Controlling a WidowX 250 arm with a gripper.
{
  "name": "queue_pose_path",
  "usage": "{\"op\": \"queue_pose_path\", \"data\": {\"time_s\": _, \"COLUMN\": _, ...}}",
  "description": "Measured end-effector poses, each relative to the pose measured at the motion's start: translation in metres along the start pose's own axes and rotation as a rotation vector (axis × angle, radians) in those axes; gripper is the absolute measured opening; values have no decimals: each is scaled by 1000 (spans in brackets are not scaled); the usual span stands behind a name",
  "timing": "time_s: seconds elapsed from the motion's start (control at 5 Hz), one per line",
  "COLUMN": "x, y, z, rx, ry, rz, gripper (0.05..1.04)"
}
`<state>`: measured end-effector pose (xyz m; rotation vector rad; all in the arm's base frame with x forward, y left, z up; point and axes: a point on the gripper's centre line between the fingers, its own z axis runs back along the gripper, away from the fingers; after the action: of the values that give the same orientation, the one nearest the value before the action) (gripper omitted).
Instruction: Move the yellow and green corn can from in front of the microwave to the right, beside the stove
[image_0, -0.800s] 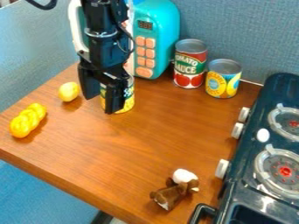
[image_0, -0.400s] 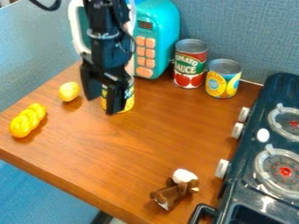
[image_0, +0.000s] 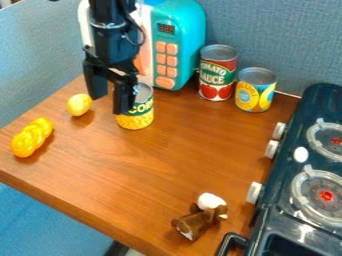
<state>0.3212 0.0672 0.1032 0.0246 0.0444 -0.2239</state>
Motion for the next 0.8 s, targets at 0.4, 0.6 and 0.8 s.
{"op": "queue_pose_path", "data": {"time_s": 0.4, "x": 23, "y": 42, "z": 9, "rx": 6, "ry": -24, "rz": 78, "gripper": 1006}}
{"op": "queue_pose_path", "data": {"time_s": 0.6, "x": 30, "y": 53, "z": 0, "rx": -4, "ry": -4, "rz": 111, "gripper": 1006}}
{"op": "queue_pose_path", "data": {"time_s": 0.8, "x": 36, "y": 56, "z": -9, "rx": -13, "ry": 15, "rz": 125, "gripper": 1006}}
